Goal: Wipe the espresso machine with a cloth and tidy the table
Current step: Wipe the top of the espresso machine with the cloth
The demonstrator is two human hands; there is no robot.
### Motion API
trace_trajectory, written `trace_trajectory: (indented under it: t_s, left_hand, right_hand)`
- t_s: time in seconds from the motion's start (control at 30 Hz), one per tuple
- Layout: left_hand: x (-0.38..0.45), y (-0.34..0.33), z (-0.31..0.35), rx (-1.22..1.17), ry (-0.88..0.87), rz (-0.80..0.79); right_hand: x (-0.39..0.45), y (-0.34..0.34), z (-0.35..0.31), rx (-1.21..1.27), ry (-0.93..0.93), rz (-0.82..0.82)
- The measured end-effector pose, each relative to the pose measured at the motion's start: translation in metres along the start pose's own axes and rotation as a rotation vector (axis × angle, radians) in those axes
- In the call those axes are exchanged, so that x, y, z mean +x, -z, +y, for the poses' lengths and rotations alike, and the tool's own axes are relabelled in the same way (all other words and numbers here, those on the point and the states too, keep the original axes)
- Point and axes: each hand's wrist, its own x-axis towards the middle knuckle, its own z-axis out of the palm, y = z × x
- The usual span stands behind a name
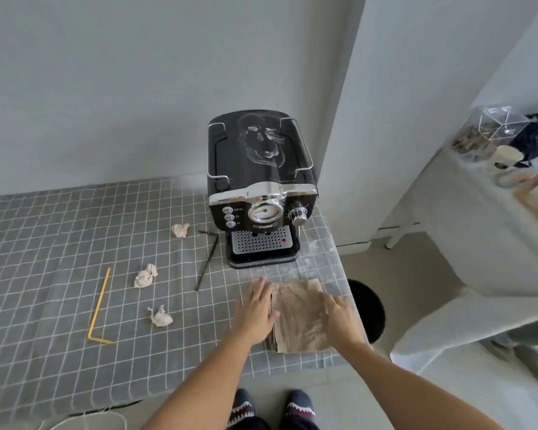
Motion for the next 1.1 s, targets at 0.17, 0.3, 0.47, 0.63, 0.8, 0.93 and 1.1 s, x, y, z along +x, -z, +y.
trace_trajectory:
  t_s: [0.17, 0.3, 0.47, 0.63, 0.8, 0.93, 1.1]
  left_hand:
    - [0.009, -0.021, 0.008, 0.001, -0.015, 0.001]
    - [0.005, -0.029, 0.009, -0.078, -0.041, -0.009]
    - [-0.019, -0.005, 0.029, -0.532, -0.186, 0.318]
    - [-0.048, 0.052, 0.058, -0.594, -0.267, 0.522]
    - [-0.056, 0.14, 0.083, -0.455, -0.423, 0.711]
    - [-0.055, 0.222, 0.094, -0.397, -0.541, 0.756]
    - [-0.025, 0.284, 0.073, -0.331, -0.452, 0.916]
  right_hand:
    - [0.0, -0.005, -0.01, 0.339, -0.191, 0.07]
    - [-0.002, 0.012, -0.021, 0.396, -0.114, 0.048]
    - [-0.009, 0.055, -0.039, 0.512, 0.071, 0.081]
    - [-0.014, 0.104, -0.05, 0.767, 0.198, 0.16]
    - [-0.018, 0.155, -0.076, 1.26, 0.275, 0.019]
    - [-0.006, 0.205, -0.106, 1.263, 0.324, 0.015]
    - [0.022, 0.263, -0.146, 1.317, 0.333, 0.12]
